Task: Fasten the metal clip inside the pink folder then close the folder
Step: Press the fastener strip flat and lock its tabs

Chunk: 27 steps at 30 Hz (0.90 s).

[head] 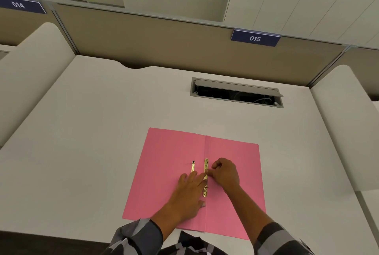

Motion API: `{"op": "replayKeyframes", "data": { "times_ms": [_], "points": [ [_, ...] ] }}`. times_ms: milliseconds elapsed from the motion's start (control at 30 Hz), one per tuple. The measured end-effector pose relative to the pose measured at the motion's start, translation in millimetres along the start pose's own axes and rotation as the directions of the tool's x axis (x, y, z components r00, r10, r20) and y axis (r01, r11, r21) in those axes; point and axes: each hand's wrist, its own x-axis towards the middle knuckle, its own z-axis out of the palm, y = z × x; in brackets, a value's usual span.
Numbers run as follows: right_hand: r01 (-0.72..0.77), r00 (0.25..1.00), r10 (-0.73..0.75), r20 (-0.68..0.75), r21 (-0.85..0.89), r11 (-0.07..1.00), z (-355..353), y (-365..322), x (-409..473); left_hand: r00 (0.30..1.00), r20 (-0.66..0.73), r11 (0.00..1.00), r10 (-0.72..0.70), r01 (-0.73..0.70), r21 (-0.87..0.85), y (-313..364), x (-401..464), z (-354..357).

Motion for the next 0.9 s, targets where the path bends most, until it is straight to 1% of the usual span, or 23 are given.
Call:
{"op": "replayKeyframes", "data": {
  "times_ms": [67, 133, 200, 267, 367, 500, 733, 900],
  "points": [
    [0.058, 0.998, -0.059, 0.013, 0.049, 0.997, -1.1, -0.9, -0.2, 1.0, 0.014, 0.998, 0.003, -0.003, 0.056, 3.5, 0.3, -4.0],
    [0.149, 0.988, -0.151, 0.017, 0.091, 0.985, -1.1, -2.0, -0.3, 1.0, 0.029, 0.995, -0.003, 0.0, 0.099, 8.1, 0.6, -7.8],
    [0.216, 0.976, -0.217, 0.002, 0.079, 0.973, -1.1, -2.7, 0.9, 0.999, 0.046, 0.99, -0.021, 0.014, 0.139, 13.2, 1.5, -11.3],
    [0.252, 0.968, -0.251, -0.015, 0.031, 0.967, -2.3, -2.7, 3.5, 0.997, 0.058, 0.986, -0.042, 0.032, 0.161, 16.8, 1.7, -13.5],
    [0.274, 0.961, -0.275, -0.005, -0.041, 0.961, -8.1, 0.3, 9.6, 0.996, 0.063, 0.986, -0.06, 0.049, 0.162, 19.5, 1.8, -13.3],
    [0.296, 0.955, -0.292, 0.055, -0.094, 0.951, -16.8, 1.3, 19.7, 0.995, 0.072, 0.986, -0.069, 0.057, 0.159, 17.8, 2.2, -12.3],
    [0.376, 0.926, -0.353, 0.132, -0.269, 0.887, -22.2, -7.3, 33.9, 0.993, 0.097, 0.985, -0.074, 0.057, 0.164, 18.2, 4.4, -14.9],
    [0.382, 0.924, -0.351, 0.151, -0.341, 0.859, -19.3, -17.5, 37.5, 0.991, 0.105, 0.981, -0.08, 0.06, 0.186, 19.2, 5.6, -16.1]
  ]
}}
